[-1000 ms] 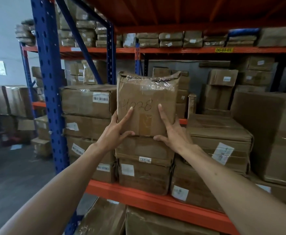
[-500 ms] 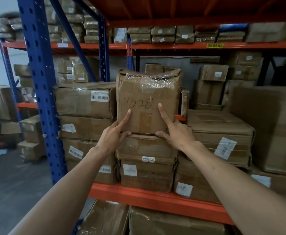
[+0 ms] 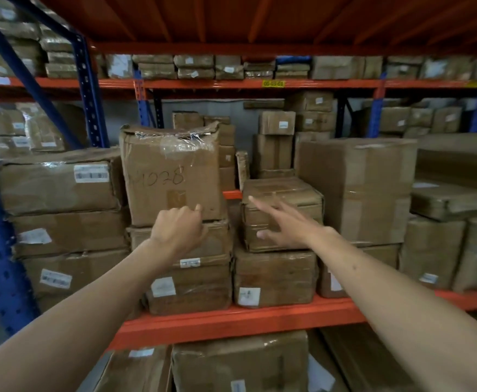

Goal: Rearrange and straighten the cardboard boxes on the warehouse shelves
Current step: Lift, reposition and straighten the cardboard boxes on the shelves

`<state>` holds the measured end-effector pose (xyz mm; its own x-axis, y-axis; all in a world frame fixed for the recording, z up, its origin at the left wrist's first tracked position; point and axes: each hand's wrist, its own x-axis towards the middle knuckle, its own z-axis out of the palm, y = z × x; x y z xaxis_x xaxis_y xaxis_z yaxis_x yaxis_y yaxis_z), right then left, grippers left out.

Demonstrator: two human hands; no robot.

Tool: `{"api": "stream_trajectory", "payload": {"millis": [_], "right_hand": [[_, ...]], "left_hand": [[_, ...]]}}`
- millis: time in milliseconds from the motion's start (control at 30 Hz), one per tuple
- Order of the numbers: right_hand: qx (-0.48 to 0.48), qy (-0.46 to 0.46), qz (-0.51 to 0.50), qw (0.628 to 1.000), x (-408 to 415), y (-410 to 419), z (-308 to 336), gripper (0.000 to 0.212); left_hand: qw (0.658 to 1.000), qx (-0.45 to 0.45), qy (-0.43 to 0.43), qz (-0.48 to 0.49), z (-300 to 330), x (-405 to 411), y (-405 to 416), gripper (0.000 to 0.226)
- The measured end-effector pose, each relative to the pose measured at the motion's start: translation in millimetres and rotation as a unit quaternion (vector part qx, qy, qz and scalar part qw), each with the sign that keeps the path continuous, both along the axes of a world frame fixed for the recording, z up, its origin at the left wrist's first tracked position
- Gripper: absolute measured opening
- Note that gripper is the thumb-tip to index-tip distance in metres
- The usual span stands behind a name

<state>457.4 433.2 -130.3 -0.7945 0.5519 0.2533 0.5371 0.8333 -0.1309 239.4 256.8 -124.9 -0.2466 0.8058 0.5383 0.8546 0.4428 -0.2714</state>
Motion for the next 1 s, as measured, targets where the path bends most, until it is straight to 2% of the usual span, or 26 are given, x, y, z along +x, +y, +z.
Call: {"api": "stream_trajectory", "payload": {"millis": [167,267,400,467,533,633,733,1000], "right_hand": [[0.042,-0.001,-0.060,0.997,56.9,49.3,4.4,0.083],[0.009,0.024,-0.058,0.998,81.9,81.8,-1.5,0.083],[-0.032,0.021,-0.055,0.998,97.2,123.5,-11.0,0.085],[0.024,-0.010,-0.066,0.997,95.2,142.0,-8.4,0.086],[0.056,-0.018,-0.060,0.997,90.4,156.4,-2.1,0.087],[-0.023,0.020,0.004,1.000,80.8,163.6,-9.6,0.094],[-0.099,0.109,0.022,0.989,67.9,160.5,-35.2,0.101],[-0.142,0.219,0.058,0.964,54.5,164.2,-51.1,0.079]], "left_hand": [[0.988,-0.023,-0.117,-0.093,-7.8,47.4,54.3,0.090],[0.977,-0.042,-0.165,-0.127,-19.5,60.8,89.4,0.099],[0.964,-0.069,-0.238,-0.093,-30.2,66.9,134.0,0.113],[0.960,-0.080,-0.258,-0.067,-29.9,66.9,154.3,0.118],[0.954,-0.072,-0.288,-0.051,-30.2,65.7,170.0,0.121],[0.938,-0.029,-0.340,-0.055,-27.6,58.5,184.5,0.123],[0.921,0.005,-0.381,-0.082,-28.0,47.9,186.8,0.121],[0.908,0.058,-0.402,-0.102,-36.0,47.7,184.1,0.111]]}}
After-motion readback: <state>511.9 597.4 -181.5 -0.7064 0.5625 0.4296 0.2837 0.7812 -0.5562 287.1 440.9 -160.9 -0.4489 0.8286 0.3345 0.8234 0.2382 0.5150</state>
